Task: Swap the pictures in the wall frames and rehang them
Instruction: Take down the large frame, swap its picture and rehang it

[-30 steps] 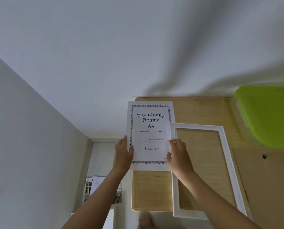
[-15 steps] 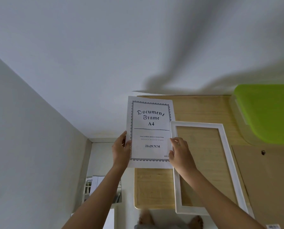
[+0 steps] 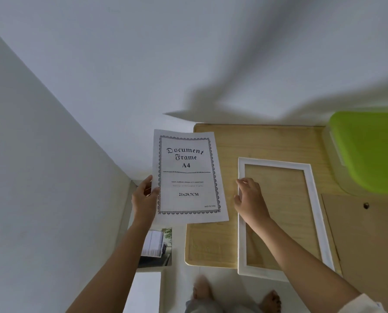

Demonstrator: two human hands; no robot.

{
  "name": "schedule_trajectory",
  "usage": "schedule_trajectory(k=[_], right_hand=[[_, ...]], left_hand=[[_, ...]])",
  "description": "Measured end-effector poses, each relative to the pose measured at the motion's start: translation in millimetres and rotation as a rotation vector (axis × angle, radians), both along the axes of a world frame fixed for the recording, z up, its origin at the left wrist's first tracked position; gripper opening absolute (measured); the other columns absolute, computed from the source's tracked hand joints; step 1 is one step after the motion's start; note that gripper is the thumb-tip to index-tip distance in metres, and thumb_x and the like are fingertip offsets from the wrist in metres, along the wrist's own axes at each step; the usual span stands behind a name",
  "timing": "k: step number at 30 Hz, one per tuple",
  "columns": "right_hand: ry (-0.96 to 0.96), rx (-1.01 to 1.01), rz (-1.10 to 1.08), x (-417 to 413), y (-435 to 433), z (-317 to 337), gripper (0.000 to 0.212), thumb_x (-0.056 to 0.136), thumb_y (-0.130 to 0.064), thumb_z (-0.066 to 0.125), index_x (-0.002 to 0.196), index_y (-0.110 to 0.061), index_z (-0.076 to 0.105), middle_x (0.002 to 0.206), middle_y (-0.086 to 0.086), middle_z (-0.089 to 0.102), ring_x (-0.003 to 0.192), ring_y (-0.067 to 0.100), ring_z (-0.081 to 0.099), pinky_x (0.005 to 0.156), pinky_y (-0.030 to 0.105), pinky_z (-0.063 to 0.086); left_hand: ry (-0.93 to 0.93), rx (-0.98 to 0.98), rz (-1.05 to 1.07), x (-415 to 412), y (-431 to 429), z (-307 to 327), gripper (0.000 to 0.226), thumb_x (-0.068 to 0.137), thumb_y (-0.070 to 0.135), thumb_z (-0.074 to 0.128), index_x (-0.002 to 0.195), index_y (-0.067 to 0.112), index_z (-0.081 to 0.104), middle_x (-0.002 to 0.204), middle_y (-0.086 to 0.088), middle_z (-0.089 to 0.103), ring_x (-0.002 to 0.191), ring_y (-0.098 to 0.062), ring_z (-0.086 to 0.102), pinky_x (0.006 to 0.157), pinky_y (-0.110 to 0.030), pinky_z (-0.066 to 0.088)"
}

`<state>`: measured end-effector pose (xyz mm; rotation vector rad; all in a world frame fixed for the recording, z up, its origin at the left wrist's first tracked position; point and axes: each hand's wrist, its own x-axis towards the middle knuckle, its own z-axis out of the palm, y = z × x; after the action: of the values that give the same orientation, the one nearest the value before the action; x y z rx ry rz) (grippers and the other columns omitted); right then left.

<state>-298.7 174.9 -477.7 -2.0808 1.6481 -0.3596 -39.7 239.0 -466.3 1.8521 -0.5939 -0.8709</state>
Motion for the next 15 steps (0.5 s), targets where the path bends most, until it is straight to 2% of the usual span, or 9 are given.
schedule_trajectory(k=[3,6,9,11,12,15], right_hand=[[0.01,0.028,0.015,-1.6,-1.2,1.5,0.047,0.086,-0.003,0.053,0.132,-0.003,0.045,0.129,0.009,0.047,0.123,0.024,0.039,0.094,0.03,0.043],[-0.008,0.095,0.035,-1.3,-1.5,9.8,0.046,0.088,-0.003,0.05,0.134,-0.002,0.042,0.132,0.009,0.044,0.126,0.024,0.037,0.098,0.029,0.039],[-0.154,0.081,0.025,0.6,-8.6,35.8,0.043,0.09,-0.005,0.049,0.132,-0.002,0.043,0.132,0.011,0.046,0.126,0.023,0.041,0.101,0.026,0.035],[-0.318,0.022,0.024,4.2,-19.7,65.1,0.039,0.091,-0.008,0.05,0.13,-0.003,0.047,0.13,0.012,0.05,0.122,0.022,0.046,0.104,0.03,0.037],[-0.415,0.01,0.03,6.0,-24.4,83.1,0.037,0.092,-0.009,0.05,0.129,-0.004,0.049,0.129,0.011,0.052,0.12,0.019,0.049,0.102,0.028,0.04],[-0.615,-0.001,0.053,2.8,-34.6,135.4,0.035,0.095,-0.013,0.048,0.129,-0.01,0.051,0.123,0.002,0.054,0.109,0.006,0.051,0.085,0.002,0.039]], left_hand=[[0.053,-0.045,-0.012,-3.2,7.4,14.6,0.043,0.087,0.001,0.058,0.129,0.008,0.051,0.106,-0.003,0.063,0.088,-0.017,0.063,0.074,-0.031,0.055],[0.072,-0.129,-0.04,-16.4,1.7,39.8,0.041,0.087,0.001,0.057,0.127,0.007,0.053,0.099,-0.002,0.064,0.088,-0.02,0.063,0.081,-0.038,0.054],[-0.006,-0.231,-0.138,-37.3,-12.0,71.8,0.038,0.086,-0.001,0.057,0.122,0.01,0.057,0.101,-0.006,0.065,0.09,-0.021,0.061,0.085,-0.035,0.051],[-0.079,-0.276,-0.222,-55.5,-19.6,91.7,0.038,0.086,-0.001,0.057,0.122,0.01,0.058,0.101,-0.004,0.066,0.088,-0.015,0.061,0.084,-0.029,0.051],[-0.11,-0.289,-0.259,-66.3,-21.8,99.3,0.038,0.086,0.0,0.058,0.122,0.011,0.058,0.101,-0.003,0.066,0.086,-0.011,0.062,0.083,-0.026,0.051],[-0.166,-0.313,-0.359,-104.1,-23.8,111.5,0.039,0.086,0.004,0.06,0.122,0.016,0.058,0.104,-0.001,0.067,0.088,-0.009,0.063,0.081,-0.022,0.052]])
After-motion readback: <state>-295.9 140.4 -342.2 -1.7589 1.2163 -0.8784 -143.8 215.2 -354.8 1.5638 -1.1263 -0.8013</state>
